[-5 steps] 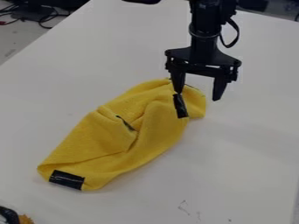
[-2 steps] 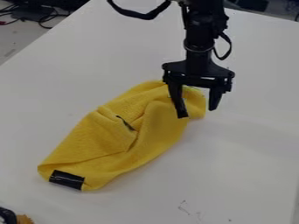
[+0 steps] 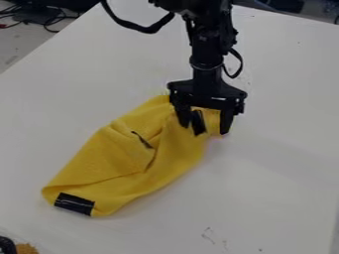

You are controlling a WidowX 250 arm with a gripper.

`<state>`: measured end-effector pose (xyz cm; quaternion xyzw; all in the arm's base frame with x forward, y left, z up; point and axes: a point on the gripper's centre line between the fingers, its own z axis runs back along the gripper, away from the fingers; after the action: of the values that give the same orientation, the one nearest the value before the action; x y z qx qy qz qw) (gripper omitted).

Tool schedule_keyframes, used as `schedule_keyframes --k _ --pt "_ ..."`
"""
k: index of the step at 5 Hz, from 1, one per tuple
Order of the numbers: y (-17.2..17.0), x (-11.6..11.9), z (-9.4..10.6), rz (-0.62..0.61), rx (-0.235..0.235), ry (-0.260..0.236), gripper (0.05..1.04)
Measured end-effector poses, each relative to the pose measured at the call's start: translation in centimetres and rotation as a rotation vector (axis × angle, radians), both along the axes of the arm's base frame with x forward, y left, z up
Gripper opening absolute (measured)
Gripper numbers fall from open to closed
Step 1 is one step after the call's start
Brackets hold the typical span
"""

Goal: Unfold the cloth from left to right

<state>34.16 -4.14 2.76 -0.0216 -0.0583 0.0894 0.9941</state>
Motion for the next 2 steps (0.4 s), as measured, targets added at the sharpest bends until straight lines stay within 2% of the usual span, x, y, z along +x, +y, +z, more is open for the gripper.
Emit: schedule_keyframes --k 1,2 --pt "0.13 0.08 -0.44 0.004 -0.036 -0.026 0.965" --pt "0.36 0.12 -1.3 0.005 -0.051 -0.005 0.691"
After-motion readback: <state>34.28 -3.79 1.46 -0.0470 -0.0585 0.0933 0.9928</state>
